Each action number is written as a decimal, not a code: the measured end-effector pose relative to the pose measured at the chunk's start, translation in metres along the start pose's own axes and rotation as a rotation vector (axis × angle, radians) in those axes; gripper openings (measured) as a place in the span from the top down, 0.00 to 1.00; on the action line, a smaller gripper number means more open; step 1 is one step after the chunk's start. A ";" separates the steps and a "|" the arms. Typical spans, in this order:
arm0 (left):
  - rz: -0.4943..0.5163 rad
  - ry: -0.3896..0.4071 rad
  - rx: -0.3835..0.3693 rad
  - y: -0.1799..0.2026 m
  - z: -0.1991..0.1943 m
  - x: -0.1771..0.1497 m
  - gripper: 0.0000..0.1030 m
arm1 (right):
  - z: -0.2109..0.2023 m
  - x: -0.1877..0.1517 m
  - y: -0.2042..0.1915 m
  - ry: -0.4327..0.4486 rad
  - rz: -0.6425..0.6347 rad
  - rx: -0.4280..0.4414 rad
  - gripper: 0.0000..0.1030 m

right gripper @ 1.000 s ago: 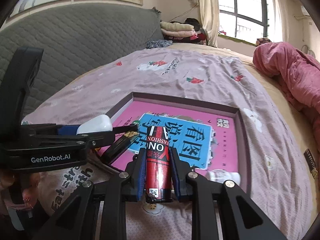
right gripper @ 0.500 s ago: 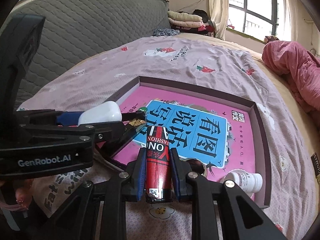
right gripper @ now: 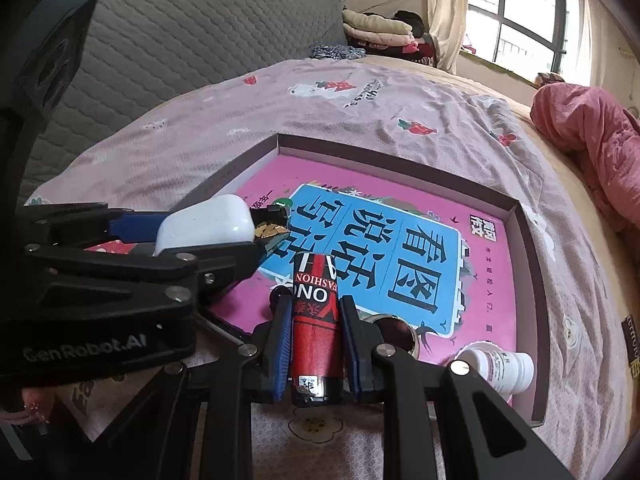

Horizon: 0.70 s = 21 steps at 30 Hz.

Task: Organize rigid objects
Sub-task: 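Lift the earbud case with the left gripper while the right gripper carries the lighter toward the tray, then lower the lighter into the tray and open the right gripper while the left gripper lowers the case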

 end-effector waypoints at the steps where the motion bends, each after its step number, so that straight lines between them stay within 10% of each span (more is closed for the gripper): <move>1: 0.006 -0.003 0.003 0.001 0.002 0.000 0.41 | 0.000 0.000 0.000 -0.001 -0.006 -0.004 0.78; 21: 0.047 -0.027 0.023 0.006 0.010 -0.008 0.41 | 0.001 -0.004 0.000 -0.003 -0.031 -0.044 0.78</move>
Point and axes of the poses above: each gripper's, at about its wrist camera, not at the fingertips, and z roughly the way its jaws point, y to its right, x to its top, the point moved 1 cm from there along z, roughly the way its jaws point, and after that the axes turned 3 degrees about -x, right-handed, at the moved point
